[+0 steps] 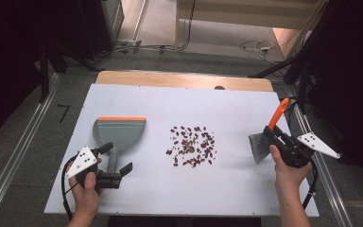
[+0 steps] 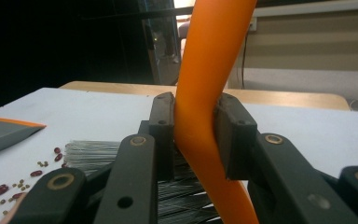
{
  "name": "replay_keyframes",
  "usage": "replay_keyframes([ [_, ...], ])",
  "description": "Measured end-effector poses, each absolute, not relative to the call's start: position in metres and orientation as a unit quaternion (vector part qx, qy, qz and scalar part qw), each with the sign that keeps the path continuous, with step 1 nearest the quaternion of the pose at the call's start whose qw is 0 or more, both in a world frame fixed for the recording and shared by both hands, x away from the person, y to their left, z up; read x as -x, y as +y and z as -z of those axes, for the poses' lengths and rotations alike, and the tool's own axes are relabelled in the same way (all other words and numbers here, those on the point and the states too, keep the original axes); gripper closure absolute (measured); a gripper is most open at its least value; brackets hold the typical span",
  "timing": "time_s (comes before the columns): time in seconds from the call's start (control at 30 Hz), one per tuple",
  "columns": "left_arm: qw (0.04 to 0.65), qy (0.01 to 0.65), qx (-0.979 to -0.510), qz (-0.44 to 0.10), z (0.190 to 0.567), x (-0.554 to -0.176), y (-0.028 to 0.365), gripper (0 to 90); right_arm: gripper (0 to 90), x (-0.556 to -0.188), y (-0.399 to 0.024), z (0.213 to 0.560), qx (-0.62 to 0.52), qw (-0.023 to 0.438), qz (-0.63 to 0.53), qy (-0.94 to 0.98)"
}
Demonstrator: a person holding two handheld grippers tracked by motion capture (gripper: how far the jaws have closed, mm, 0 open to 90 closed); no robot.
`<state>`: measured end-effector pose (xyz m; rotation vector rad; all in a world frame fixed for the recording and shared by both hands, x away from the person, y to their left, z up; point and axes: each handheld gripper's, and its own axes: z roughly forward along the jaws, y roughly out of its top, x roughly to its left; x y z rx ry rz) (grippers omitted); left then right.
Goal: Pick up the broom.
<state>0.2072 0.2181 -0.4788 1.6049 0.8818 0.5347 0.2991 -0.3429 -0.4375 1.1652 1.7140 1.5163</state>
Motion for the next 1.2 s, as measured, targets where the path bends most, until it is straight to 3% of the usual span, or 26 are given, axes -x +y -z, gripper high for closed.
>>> replay_keyframes([
  [0.6,0.584,0.367,-0.688,-0.226,0.475,-0.206,0.21,0.3,68.4,-0.288,-0.31,0.418,-0.39,0.273,-0.592,0.65],
  [1.2,0.601,0.328,-0.701,-0.202,0.454,-0.215,0.163,0.3,68.4,-0.273,-0.249,0.411,-0.335,0.245,-0.609,0.676],
])
